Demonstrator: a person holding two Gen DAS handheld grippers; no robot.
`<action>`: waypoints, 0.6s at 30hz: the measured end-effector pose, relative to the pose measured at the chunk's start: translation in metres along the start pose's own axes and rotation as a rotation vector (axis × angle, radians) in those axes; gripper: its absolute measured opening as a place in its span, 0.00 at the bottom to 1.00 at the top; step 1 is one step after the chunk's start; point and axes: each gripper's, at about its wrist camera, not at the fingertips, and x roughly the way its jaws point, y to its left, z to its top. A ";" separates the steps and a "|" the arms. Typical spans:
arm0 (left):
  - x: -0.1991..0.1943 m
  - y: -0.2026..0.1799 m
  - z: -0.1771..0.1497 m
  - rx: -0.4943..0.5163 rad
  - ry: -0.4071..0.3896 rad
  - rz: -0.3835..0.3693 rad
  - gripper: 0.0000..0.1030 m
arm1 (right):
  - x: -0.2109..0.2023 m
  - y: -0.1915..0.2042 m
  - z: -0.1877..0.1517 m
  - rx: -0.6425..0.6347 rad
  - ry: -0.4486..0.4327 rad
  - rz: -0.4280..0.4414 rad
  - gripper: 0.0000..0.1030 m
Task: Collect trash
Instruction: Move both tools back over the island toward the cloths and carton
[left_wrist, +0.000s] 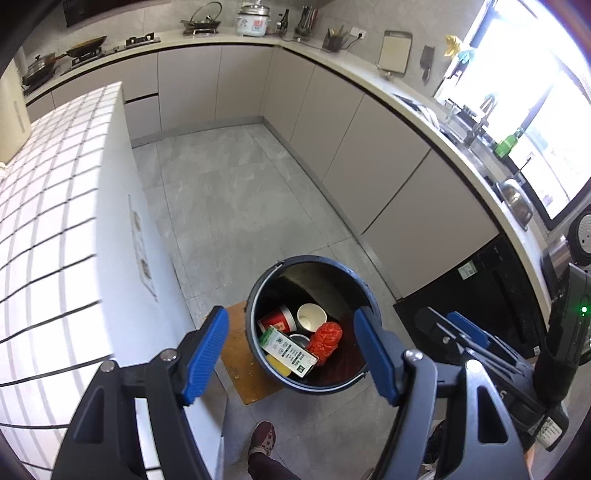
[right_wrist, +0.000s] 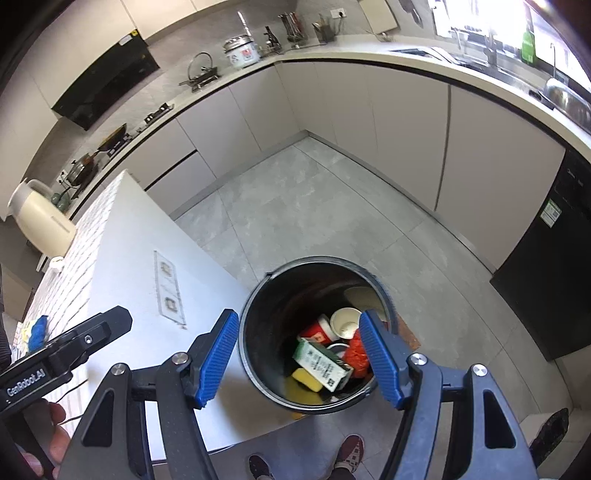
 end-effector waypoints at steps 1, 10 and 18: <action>-0.005 0.004 0.000 0.001 -0.006 0.001 0.70 | -0.002 0.004 0.000 0.000 -0.002 0.001 0.68; -0.056 0.062 -0.012 -0.050 -0.078 0.057 0.70 | -0.026 0.080 -0.018 -0.076 -0.042 0.051 0.68; -0.102 0.124 -0.035 -0.137 -0.134 0.129 0.70 | -0.039 0.162 -0.042 -0.170 -0.049 0.119 0.68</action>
